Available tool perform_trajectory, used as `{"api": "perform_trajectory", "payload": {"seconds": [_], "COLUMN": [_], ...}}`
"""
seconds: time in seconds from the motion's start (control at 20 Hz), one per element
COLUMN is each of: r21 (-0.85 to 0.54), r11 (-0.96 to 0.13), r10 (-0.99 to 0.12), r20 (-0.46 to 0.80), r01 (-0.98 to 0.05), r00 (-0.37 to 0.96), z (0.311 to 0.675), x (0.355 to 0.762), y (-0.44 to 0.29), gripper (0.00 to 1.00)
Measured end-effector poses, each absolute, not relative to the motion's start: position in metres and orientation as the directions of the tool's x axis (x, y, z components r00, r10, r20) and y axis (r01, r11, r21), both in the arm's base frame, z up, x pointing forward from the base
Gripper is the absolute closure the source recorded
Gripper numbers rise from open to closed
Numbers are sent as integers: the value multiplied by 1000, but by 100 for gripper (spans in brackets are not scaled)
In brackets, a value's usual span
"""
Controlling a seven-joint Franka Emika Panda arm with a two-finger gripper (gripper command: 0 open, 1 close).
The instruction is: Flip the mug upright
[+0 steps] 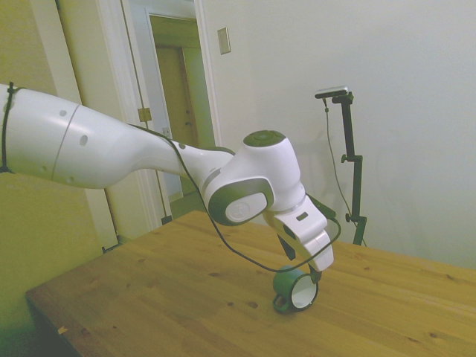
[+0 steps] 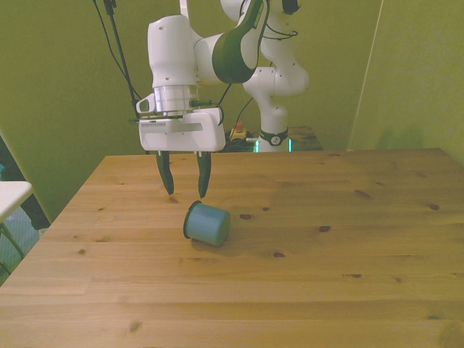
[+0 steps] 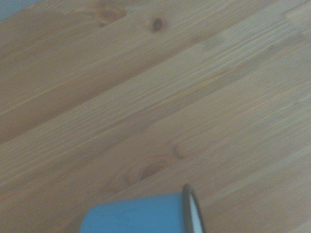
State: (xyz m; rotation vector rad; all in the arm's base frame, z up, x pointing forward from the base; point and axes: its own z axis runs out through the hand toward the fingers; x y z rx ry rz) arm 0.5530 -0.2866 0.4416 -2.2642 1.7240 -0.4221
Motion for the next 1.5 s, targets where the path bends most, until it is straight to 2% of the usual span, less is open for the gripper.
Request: {"api": "perform_trajectory", "payload": {"seconds": [0.3,0.7,1.05,1.5], "r21": [-423,-500,-572,-672], "r11": [-264,-242,-265,-170], "r10": [-948,-900,-851,-753], "r20": [-54,-204,-240,-383], "r01": [-867,-832,-776,-721], "r00": [315,384,467,534], "z": [414,395,385,359], "x": [564,566,572,575], "y": [-288,-298,-313,-323], "gripper": [0,0,0,0]}}
